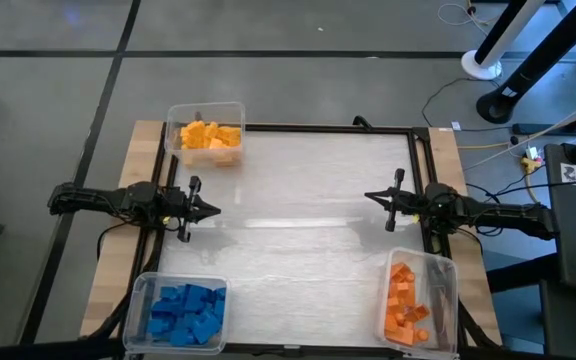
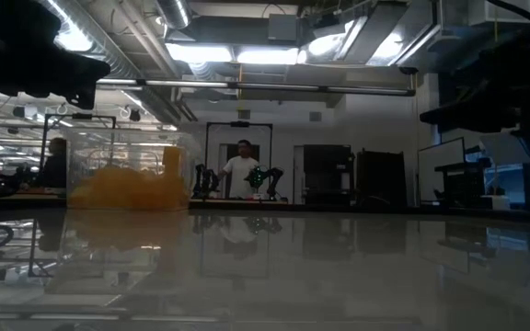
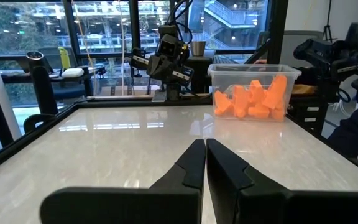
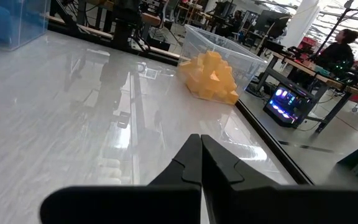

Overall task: Sort blocks
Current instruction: Return to Home Position

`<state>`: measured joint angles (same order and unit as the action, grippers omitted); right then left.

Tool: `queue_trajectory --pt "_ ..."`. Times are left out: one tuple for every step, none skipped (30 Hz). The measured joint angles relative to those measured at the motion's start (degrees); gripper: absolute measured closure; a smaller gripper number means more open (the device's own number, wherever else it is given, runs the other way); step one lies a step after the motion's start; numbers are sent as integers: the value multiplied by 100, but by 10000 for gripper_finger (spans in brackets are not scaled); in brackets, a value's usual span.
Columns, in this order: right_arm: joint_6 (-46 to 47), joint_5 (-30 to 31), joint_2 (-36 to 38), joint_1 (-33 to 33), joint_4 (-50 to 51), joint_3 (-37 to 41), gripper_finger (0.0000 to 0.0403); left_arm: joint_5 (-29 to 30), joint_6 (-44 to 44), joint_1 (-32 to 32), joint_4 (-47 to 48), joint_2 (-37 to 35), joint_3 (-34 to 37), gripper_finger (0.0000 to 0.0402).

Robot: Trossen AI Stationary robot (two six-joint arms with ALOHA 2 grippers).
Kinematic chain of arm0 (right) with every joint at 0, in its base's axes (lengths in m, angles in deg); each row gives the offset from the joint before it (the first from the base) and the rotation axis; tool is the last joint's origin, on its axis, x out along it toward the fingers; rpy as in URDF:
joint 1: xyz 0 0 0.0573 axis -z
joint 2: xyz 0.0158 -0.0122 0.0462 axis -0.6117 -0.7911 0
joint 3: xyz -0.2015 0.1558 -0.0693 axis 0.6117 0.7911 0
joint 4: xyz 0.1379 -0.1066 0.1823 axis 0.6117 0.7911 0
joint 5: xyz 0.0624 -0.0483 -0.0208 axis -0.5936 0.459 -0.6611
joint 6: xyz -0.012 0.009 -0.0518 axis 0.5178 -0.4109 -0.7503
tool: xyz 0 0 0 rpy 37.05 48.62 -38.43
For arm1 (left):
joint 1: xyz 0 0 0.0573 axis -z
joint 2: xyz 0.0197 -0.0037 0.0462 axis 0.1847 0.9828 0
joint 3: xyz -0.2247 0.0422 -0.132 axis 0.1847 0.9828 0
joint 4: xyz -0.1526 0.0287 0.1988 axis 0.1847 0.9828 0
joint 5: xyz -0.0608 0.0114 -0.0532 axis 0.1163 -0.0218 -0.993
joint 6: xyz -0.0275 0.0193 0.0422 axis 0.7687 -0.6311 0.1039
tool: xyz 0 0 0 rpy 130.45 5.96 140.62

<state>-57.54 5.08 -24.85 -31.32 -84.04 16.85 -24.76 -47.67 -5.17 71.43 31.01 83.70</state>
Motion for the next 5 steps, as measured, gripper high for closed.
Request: queue_trajectory --pt "-2 0 0 0 0 -2 402 0 -8 0 -1 0 0 396" --pt "0 0 0 0 0 -2 402 0 -19 0 -1 0 0 396" --pt "-2 0 0 1 0 0 402 0 -29 1 -1 0 0 396" --pt "-1 0 0 0 0 -1 402 0 -15 2 -1 -1 0 396" --pt "-2 0 0 0 0 0 402 0 -4 0 -1 -1 0 396"
